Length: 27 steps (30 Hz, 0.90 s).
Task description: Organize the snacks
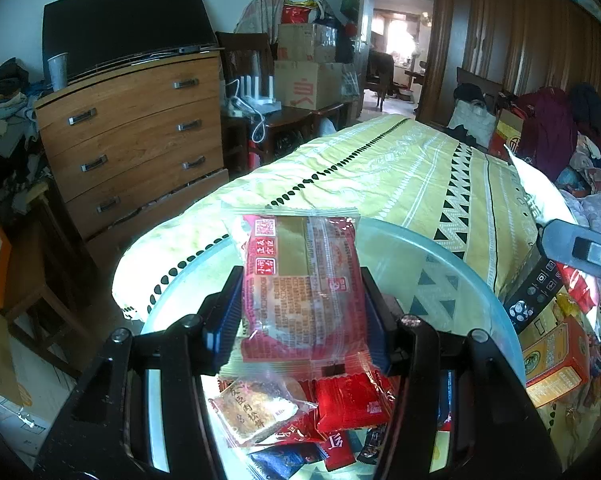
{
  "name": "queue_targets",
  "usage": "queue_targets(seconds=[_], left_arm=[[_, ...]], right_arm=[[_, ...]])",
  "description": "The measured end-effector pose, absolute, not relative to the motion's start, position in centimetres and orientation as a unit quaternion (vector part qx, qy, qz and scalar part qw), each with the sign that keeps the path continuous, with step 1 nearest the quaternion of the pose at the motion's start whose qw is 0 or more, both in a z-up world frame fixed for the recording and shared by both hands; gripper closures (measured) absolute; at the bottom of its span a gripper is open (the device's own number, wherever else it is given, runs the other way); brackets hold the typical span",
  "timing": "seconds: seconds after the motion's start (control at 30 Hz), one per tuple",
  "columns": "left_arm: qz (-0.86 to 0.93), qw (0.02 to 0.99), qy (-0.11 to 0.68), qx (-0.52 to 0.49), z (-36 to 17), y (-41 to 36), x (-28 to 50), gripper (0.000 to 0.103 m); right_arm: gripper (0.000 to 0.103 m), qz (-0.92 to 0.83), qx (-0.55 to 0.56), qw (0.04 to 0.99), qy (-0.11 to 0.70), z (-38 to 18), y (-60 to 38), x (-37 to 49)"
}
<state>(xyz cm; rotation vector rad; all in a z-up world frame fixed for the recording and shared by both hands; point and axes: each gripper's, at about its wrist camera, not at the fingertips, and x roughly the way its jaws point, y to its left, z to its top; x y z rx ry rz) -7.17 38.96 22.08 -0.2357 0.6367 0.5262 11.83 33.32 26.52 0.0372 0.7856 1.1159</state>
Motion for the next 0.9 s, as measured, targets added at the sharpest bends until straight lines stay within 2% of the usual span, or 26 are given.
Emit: queue_targets(seconds=[0.9], left_arm=[[0.247,0.910,0.312,-0.117,21.70,38.52,-6.48,0.049]], right_arm=[[0.071,0.517,0.014,0.773,0.368,26.16,33.49,11.86]])
